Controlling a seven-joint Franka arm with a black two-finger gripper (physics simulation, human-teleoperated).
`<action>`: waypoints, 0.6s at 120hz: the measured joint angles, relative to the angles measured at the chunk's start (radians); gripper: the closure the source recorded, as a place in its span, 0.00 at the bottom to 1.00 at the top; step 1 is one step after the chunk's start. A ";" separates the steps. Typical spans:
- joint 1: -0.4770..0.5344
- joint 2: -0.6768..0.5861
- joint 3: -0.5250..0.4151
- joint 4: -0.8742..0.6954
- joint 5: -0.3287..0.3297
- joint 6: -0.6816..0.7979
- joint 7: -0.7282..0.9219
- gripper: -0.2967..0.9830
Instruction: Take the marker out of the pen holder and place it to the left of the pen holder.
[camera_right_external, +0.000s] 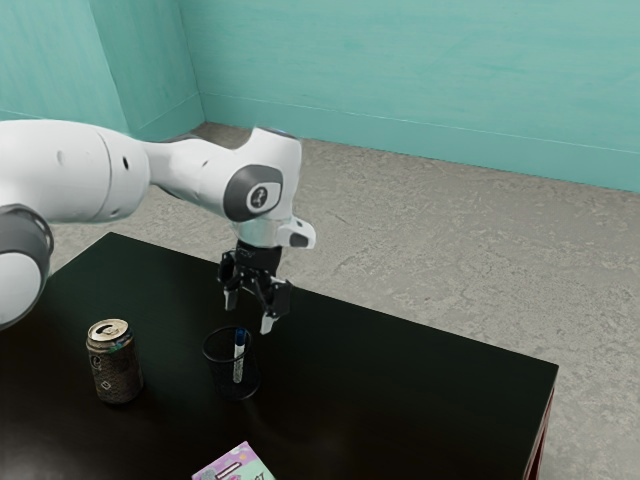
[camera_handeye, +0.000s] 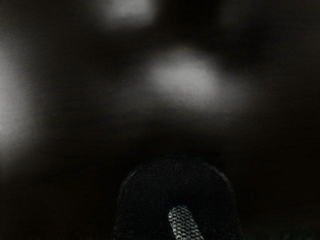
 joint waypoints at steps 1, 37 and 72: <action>-0.001 -0.003 0.000 -0.006 0.002 -0.004 -0.001 0.23; -0.057 -0.124 -0.002 -0.129 0.034 -0.068 -0.039 0.23; -0.093 -0.125 -0.003 -0.166 0.020 -0.077 -0.062 0.32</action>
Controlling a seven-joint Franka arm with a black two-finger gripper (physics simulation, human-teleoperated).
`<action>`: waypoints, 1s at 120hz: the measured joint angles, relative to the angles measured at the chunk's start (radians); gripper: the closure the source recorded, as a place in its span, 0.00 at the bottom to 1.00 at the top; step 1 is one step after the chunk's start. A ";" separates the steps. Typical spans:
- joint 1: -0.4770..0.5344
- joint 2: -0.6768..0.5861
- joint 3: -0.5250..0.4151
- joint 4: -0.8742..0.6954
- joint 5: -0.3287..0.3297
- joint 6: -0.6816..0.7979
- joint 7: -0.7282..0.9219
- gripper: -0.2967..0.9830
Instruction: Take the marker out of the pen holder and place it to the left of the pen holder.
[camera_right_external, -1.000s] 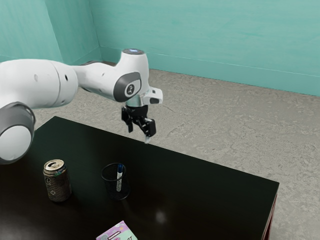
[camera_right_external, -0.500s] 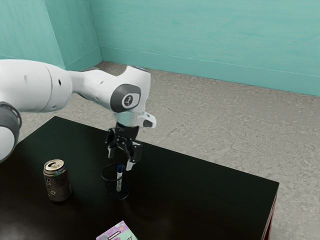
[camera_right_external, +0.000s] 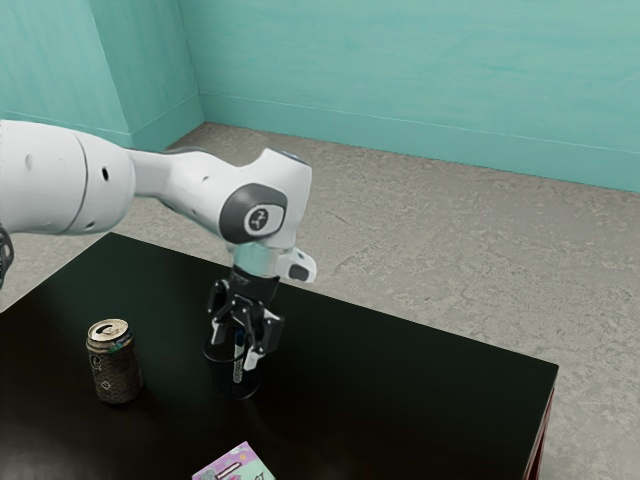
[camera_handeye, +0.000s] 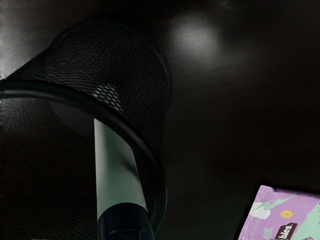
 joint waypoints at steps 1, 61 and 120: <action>0.000 0.001 0.000 0.003 0.001 0.000 -0.001 0.33; 0.002 0.053 0.015 0.080 0.019 -0.041 -0.033 0.74; 0.027 -0.203 0.016 0.068 0.090 -0.098 -0.081 0.83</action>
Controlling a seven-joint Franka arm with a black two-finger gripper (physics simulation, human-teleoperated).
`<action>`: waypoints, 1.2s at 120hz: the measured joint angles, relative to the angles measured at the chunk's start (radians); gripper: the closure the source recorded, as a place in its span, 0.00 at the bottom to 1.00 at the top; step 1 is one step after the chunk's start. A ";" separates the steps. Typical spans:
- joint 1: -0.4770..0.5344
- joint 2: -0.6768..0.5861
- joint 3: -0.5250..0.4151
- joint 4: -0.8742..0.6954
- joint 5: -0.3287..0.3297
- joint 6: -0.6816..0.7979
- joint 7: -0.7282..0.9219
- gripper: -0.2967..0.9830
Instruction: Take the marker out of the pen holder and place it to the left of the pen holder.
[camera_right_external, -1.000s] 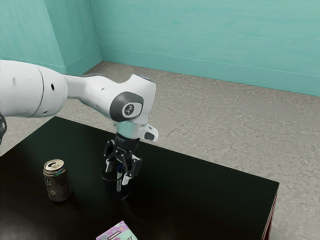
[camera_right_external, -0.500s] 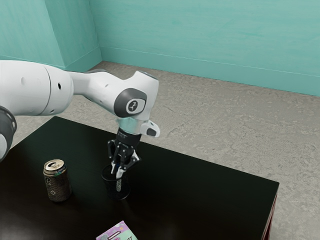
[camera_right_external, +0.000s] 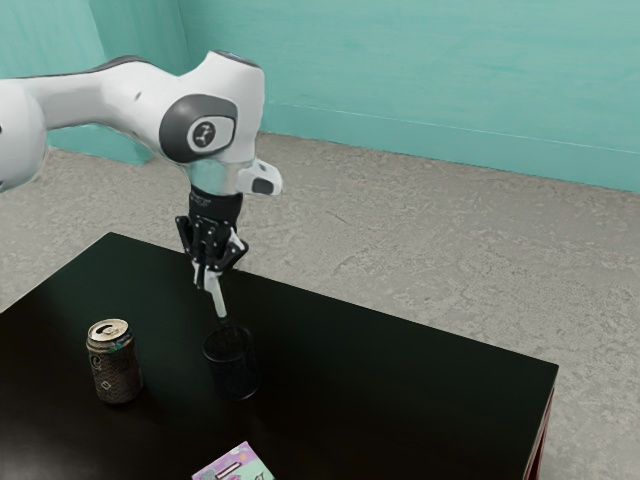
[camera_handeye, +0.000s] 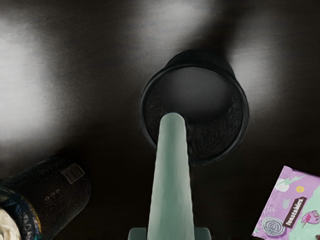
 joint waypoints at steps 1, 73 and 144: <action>0.002 -0.011 0.000 -0.001 0.003 -0.002 -0.001 0.83; 0.157 -0.679 0.273 -0.567 0.282 0.407 0.104 0.83; 0.001 -0.949 0.878 -0.788 0.611 0.762 0.365 0.83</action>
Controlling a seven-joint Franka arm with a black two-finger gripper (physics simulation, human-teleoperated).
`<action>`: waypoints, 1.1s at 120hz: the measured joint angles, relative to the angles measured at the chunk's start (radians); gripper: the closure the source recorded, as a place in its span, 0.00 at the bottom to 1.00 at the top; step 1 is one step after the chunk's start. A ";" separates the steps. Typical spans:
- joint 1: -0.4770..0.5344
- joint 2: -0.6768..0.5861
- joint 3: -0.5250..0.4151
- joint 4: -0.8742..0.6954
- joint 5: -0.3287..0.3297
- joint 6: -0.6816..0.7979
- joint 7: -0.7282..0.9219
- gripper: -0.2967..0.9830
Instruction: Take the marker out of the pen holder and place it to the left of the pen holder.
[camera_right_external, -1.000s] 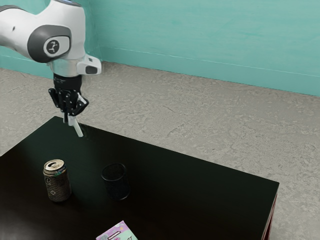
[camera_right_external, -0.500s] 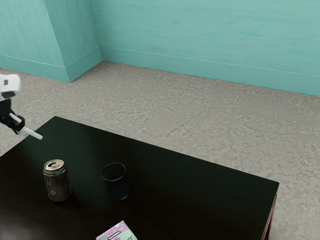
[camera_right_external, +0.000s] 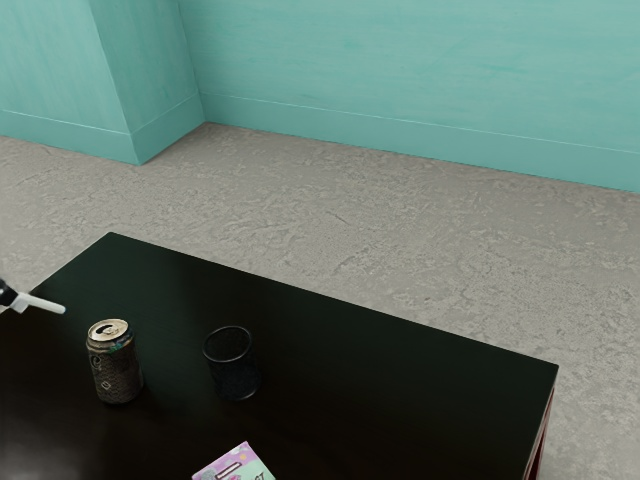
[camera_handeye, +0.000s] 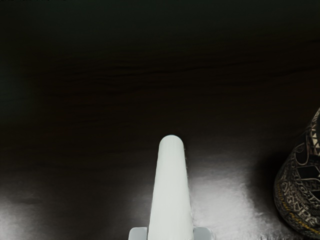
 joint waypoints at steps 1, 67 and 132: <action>-0.001 -0.001 0.004 -0.001 0.003 0.002 0.002 0.83; -0.057 -0.006 0.184 -0.016 0.059 0.051 0.127 0.66; 0.139 0.725 -0.750 0.775 -0.449 -0.250 0.130 0.33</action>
